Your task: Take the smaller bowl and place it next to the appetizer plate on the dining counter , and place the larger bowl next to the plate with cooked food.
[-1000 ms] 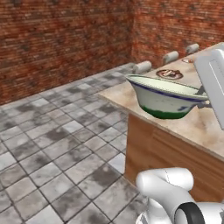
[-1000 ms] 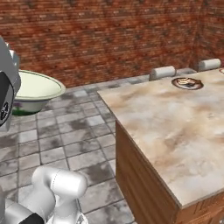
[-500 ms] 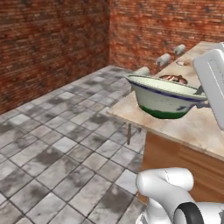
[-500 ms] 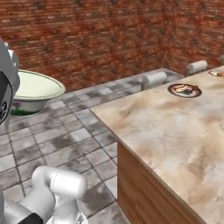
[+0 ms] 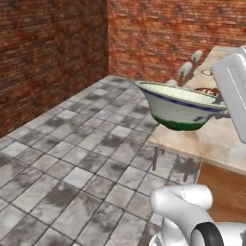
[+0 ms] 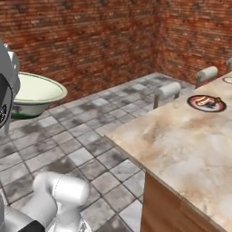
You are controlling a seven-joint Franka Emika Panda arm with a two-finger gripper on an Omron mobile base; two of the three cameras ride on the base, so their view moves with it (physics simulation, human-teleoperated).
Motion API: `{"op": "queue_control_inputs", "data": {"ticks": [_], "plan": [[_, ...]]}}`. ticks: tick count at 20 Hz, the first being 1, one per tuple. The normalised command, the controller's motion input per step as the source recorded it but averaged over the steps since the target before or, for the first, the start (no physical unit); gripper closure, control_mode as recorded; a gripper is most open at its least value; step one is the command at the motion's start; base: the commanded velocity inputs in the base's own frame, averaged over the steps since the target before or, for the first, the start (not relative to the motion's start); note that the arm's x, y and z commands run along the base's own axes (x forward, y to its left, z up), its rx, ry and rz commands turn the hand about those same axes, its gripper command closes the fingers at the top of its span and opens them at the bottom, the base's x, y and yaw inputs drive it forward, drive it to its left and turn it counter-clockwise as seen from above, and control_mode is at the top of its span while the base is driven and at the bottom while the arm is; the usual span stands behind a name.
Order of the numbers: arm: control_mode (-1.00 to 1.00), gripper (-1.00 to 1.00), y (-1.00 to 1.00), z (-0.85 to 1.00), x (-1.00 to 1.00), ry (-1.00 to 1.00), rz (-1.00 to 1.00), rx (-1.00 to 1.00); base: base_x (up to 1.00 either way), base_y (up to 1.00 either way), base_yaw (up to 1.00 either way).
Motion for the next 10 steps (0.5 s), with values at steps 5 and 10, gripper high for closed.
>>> {"op": "queue_control_inputs", "data": {"ticks": [5, 10], "plan": [[1.0, 1.0, 0.0, 0.0, 0.0, 0.0, 0.0, 0.0, 1.0, 1.0, -0.44], [1.0, 1.0, 0.0, 0.0, 0.0, 0.0, 0.0, 0.0, 0.87, 0.91, -0.63]]}}
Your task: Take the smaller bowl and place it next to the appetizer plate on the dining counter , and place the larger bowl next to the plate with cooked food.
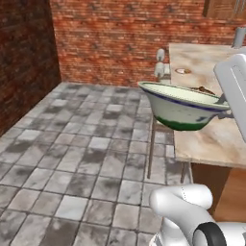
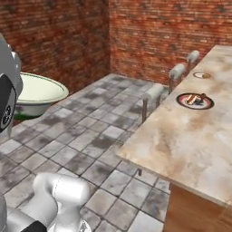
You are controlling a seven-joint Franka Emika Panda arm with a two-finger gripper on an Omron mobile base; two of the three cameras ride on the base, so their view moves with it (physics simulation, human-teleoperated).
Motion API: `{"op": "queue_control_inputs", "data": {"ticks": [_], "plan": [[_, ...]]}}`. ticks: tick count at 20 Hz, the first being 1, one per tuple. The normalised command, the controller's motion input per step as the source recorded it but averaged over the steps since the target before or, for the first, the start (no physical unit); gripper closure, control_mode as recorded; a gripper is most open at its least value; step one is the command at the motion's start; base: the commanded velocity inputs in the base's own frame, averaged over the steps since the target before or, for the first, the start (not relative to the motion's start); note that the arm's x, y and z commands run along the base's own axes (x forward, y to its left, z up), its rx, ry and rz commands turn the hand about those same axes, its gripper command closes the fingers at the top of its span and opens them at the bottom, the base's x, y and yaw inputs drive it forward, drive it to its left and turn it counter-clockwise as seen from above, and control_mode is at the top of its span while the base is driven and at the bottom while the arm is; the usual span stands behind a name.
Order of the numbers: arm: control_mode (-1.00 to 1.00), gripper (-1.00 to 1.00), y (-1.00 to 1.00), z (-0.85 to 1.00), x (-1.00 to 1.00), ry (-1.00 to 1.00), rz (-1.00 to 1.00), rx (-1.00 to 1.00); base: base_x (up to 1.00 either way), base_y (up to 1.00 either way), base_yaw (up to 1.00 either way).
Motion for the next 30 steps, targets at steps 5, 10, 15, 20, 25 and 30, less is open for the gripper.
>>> {"op": "queue_control_inputs", "data": {"ticks": [5, 10, 15, 20, 25, 30], "plan": [[1.0, 1.0, 0.0, 0.0, 0.0, 0.0, 0.0, 0.0, 0.92, 0.98, -0.59], [1.0, 1.0, 0.0, 0.0, 0.0, 0.0, 0.0, 0.0, 1.0, 1.0, -0.61], [1.0, 1.0, 0.0, 0.0, 0.0, 0.0, 0.0, 0.0, 0.98, 0.76, -0.57], [1.0, 1.0, 0.0, 0.0, 0.0, 0.0, 0.0, 0.0, 0.68, 0.46, -0.56], [1.0, 1.0, 0.0, 0.0, 0.0, 0.0, 0.0, 0.0, 0.53, 0.36, -0.55], [1.0, 1.0, 0.0, 0.0, 0.0, 0.0, 0.0, 0.0, 0.57, 0.76, -0.53]]}}
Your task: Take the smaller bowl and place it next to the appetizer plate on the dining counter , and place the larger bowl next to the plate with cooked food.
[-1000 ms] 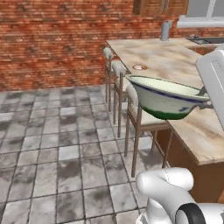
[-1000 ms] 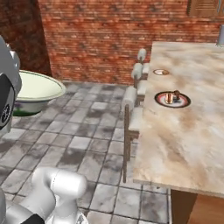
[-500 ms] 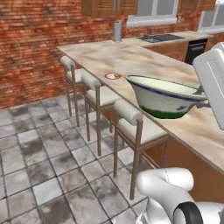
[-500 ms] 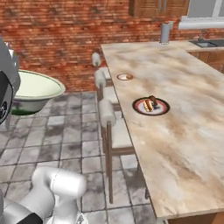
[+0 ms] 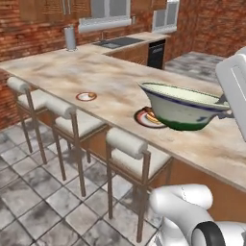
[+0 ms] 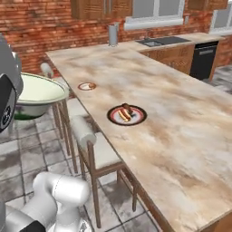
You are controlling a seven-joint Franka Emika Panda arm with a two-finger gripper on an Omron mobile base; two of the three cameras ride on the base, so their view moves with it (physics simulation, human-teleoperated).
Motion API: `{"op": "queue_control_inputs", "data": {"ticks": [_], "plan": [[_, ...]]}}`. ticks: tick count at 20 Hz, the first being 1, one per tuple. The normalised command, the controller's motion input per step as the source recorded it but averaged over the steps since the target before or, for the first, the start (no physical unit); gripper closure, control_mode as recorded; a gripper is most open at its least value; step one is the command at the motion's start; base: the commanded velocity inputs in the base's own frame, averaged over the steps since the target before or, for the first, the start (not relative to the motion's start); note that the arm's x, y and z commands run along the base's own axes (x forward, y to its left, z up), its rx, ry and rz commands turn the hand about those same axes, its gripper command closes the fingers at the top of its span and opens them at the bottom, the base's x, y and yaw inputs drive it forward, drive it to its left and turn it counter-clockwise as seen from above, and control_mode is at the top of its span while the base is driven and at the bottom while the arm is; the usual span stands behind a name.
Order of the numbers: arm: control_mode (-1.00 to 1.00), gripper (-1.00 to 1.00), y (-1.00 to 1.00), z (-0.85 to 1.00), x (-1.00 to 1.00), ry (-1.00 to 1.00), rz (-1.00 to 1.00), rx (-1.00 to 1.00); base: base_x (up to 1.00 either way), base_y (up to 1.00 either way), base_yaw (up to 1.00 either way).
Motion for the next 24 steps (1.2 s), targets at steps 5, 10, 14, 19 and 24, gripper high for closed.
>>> {"op": "queue_control_inputs", "data": {"ticks": [5, 10, 14, 19, 24], "plan": [[1.0, 1.0, 0.0, 0.0, 0.0, 0.0, 0.0, 0.0, 0.61, 0.93, -0.52], [1.0, 1.0, 0.0, 0.0, 0.0, 0.0, 0.0, 0.0, 0.36, 0.32, -0.5], [1.0, 1.0, 0.0, 0.0, 0.0, 0.0, 0.0, 0.0, 0.36, 0.19, -0.51], [1.0, 1.0, 0.0, 0.0, 0.0, 0.0, 0.0, 0.0, 0.48, 0.4, -0.52], [1.0, 1.0, 0.0, 0.0, 0.0, 0.0, 0.0, 0.0, 0.54, 0.51, -0.51]]}}
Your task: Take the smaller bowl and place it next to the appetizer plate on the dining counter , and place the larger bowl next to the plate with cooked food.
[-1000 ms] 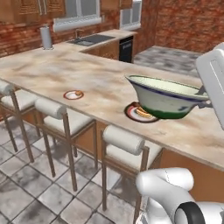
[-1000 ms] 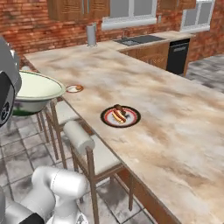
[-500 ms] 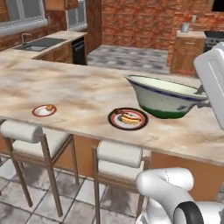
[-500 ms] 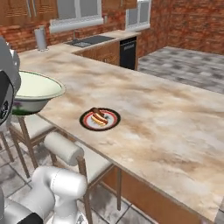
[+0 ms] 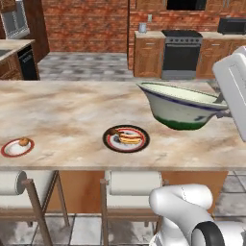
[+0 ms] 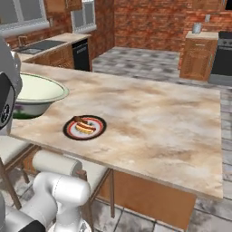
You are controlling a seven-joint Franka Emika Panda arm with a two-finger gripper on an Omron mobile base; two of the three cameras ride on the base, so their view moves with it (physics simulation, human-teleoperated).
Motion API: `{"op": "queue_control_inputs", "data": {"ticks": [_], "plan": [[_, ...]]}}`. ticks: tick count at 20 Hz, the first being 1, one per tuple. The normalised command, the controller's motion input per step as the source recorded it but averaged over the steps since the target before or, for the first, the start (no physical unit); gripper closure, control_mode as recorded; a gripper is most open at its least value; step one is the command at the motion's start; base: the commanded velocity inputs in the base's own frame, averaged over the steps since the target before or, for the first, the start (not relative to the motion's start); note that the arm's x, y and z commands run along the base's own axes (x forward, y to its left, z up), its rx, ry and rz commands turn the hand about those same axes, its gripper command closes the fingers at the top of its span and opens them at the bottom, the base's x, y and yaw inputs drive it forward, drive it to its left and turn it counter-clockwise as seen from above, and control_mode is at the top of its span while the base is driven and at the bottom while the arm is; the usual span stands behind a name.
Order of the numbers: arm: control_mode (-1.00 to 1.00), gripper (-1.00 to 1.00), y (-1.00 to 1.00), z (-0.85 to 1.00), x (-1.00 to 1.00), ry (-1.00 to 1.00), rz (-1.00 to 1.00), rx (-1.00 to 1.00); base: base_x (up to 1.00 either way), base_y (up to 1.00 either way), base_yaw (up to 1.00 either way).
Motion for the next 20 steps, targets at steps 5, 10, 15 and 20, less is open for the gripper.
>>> {"op": "queue_control_inputs", "data": {"ticks": [5, 10, 15, 20], "plan": [[1.0, 1.0, 0.0, 0.0, 0.0, 0.0, 0.0, 0.0, 0.44, 0.37, -0.5], [-1.0, 1.0, 0.0, -0.03, 0.05, 0.0, -0.06, 0.0, 0.23, 0.16, -0.32], [-1.0, 1.0, -0.33, -0.17, 0.37, -0.01, -0.12, 0.0, 0.0, 0.0, 0.0], [-1.0, 1.0, -0.21, -0.15, 0.31, 0.03, -0.16, -0.08, 0.0, 0.0, 0.0]]}}
